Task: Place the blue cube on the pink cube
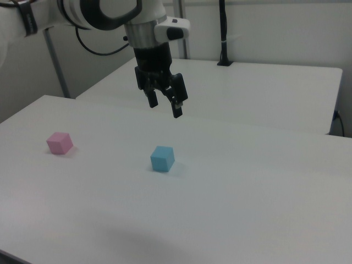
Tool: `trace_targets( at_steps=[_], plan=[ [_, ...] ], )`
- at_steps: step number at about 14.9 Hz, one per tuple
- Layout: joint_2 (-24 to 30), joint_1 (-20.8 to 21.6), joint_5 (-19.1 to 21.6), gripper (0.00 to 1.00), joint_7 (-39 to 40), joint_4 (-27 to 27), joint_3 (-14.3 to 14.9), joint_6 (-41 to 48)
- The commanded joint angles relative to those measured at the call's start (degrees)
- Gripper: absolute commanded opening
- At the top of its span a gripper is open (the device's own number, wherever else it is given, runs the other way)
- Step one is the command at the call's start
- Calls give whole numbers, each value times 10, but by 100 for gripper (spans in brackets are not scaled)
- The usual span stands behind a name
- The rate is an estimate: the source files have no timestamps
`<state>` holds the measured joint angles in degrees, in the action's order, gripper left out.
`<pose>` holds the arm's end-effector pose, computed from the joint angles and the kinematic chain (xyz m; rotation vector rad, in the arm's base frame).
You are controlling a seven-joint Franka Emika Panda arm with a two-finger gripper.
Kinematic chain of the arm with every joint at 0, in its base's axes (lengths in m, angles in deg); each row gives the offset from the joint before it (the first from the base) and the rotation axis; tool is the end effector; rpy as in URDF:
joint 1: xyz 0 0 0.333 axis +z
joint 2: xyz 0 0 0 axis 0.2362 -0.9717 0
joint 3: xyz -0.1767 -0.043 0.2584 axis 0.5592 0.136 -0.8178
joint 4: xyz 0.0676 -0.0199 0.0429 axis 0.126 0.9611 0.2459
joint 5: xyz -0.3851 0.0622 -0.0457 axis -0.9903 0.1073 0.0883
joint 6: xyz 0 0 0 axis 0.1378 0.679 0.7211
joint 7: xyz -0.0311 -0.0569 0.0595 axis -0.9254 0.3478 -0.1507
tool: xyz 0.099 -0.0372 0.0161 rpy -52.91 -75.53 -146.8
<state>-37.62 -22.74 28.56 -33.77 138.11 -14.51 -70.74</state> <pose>0.5343 -0.1973 0.6364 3.0256 -0.4912 0.0428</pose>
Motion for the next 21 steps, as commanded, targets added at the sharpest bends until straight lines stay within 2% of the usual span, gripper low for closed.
trace_targets(
  at_steps=[1,15,21],
  plan=[
    [13,2,22,100,13,-11,-9,33],
    [11,6,20,100,16,-9,-10,31],
    [8,6,20,100,65,-8,-17,33]
  ],
)
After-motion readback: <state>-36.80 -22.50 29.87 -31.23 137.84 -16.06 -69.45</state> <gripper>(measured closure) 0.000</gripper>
